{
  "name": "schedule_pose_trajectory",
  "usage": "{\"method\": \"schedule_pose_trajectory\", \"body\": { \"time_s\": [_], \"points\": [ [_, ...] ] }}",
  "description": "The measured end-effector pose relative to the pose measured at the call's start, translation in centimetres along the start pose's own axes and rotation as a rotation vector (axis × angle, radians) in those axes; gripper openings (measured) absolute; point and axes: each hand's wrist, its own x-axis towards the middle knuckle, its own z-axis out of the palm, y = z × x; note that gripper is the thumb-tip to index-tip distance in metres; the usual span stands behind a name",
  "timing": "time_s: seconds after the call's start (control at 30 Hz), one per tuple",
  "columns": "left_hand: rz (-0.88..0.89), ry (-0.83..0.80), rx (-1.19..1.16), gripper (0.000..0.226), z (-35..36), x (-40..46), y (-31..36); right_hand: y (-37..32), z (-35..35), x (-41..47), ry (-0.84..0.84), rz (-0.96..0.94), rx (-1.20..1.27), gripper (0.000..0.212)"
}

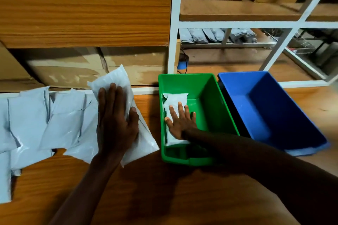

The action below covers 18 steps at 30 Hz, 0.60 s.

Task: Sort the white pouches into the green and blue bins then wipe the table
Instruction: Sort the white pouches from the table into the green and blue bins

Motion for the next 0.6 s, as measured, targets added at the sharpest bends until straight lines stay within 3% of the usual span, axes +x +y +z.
{"method": "schedule_pose_trajectory", "body": {
  "time_s": [0.2, 0.33, 0.43, 0.6],
  "points": [
    [0.057, 0.043, -0.056, 0.065, 0.1, 1.9, 3.4, 0.3, -5.2, -3.3, 0.014, -0.026, 0.112, 0.067],
    [0.115, 0.026, -0.095, 0.065, 1.8, 3.4, 7.8, 4.7, -8.6, -11.5, 0.3, -0.109, 0.103, 0.079],
    [0.153, -0.018, -0.135, 0.064, 4.2, 3.5, 11.7, 8.7, -7.4, -16.7, 0.494, -0.103, 0.103, 0.086],
    [0.246, -0.271, -0.091, 0.064, 9.8, 2.4, 15.9, 11.8, -3.6, -18.9, 0.625, -0.051, -0.047, 0.083]
  ]
}}
